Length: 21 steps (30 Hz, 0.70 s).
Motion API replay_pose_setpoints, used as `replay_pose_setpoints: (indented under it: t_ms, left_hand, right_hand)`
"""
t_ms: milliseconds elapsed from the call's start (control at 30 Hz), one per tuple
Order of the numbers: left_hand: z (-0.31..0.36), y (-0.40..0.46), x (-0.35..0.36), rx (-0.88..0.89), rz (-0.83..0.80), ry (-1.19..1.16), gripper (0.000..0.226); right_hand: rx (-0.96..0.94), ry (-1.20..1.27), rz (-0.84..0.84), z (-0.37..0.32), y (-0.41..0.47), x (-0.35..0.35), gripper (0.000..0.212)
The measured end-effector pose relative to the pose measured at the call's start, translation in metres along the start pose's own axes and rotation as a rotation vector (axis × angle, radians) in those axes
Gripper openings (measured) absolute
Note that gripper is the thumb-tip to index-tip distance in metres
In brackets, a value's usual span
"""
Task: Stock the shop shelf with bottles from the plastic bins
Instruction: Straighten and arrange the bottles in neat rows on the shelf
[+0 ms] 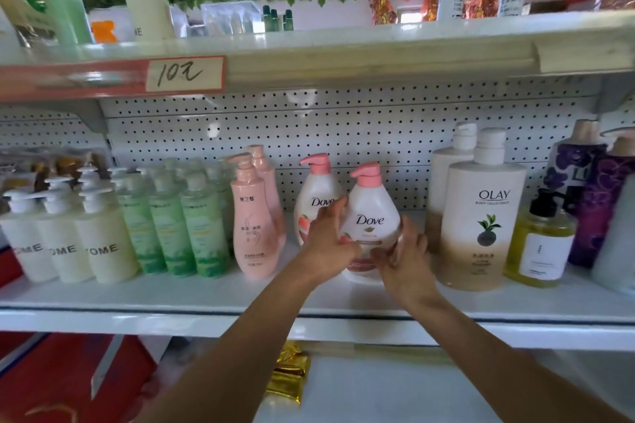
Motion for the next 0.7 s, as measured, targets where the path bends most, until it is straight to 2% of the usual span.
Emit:
replay_pose_setpoints:
  t_ms: [133, 233, 400, 633, 700]
  left_hand:
    - [-0.033, -0.019, -0.03, 0.019, 0.108, -0.087, 0.079]
    - [-0.055, -0.021, -0.041, 0.06, 0.131, -0.197, 0.088]
    - [-0.082, -0.011, -0.044, 0.065, 0.199, -0.292, 0.087]
    - [-0.073, -0.017, -0.042, 0.075, 0.212, -0.239, 0.09]
    - [-0.063, -0.038, -0.043, 0.044, 0.303, -0.158, 0.083]
  right_hand:
    - [-0.071, 0.001, -0.049, -0.03, -0.004, 0.023, 0.067]
    - [-0.069, 0.022, -0.075, -0.047, -0.005, 0.042, 0.074]
    - [-0.062, 0.033, -0.057, -0.055, -0.007, 0.052, 0.077]
    - [-0.064, 0.08, -0.05, -0.053, -0.007, 0.049, 0.071]
    - [-0.097, 0.103, -0.061, -0.054, -0.013, 0.042, 0.07]
Point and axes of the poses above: each hand's wrist, its own y-axis towards the middle knuckle, its own x-axis out of the palm, z = x × y, the point moved 10 cm from there along y, towards the middle knuckle, and after that the axes turned 13 degrees about -x, right-handed, at the moved point
